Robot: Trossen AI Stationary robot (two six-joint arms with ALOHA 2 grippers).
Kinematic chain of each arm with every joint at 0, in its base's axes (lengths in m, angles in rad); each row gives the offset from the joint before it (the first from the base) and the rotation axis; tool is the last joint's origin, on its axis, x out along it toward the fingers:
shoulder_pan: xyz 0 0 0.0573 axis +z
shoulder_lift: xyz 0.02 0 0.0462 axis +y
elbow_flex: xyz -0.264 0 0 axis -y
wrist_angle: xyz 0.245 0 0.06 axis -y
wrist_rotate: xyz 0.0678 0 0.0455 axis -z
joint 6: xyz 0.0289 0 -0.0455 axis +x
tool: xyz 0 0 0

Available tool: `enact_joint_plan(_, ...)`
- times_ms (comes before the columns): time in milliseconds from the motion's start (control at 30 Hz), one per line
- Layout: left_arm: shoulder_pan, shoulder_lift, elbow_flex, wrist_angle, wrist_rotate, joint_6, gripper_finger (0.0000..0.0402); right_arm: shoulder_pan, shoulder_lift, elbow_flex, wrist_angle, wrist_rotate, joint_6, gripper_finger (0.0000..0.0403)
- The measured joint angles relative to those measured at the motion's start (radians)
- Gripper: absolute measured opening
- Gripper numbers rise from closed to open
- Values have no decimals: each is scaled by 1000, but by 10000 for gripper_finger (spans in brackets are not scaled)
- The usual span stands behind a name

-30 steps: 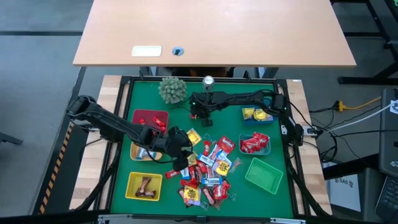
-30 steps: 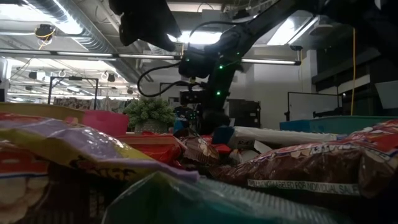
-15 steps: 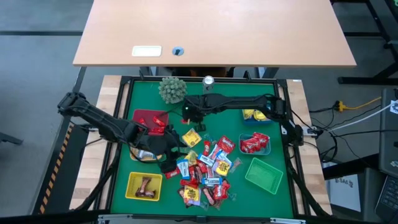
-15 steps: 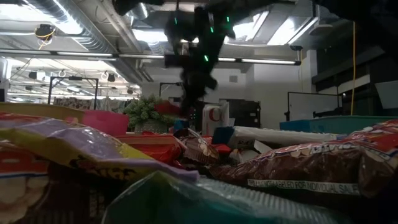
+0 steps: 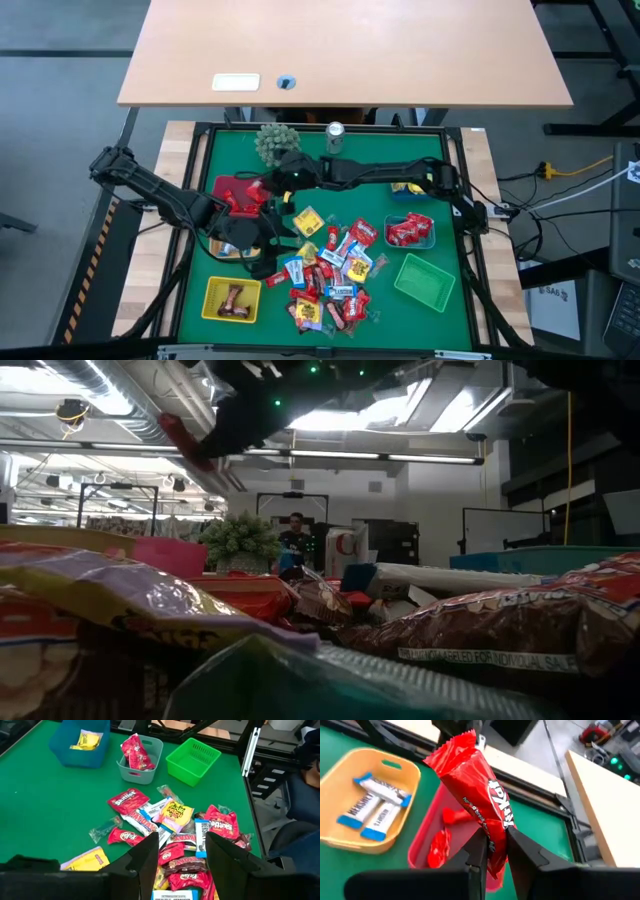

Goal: Sort candy
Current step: Put the red chocolate bar into the red bin, then put the yellow candy into the dark blue bin

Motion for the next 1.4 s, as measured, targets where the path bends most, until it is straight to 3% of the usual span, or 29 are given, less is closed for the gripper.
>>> enact_joint_plan(400,1,0,0,7,-6,1,149,0,87,-1,229,-13,2,74)
enact_joint_plan(633,1,0,0,8,-7,0,149,0,116,0,236,-12,5,158)
enact_joint_plan(867,1,0,0,7,-6,0,149,1,120,-1,189,68,35,242)
enact_joint_plan(1133,1,0,0,7,-6,-1,149,1,33,0,-158,192,36,258)
enact_joint_plan(1400,6,1,0,4,-5,-1,149,0,-108,0,-482,207,41,250)
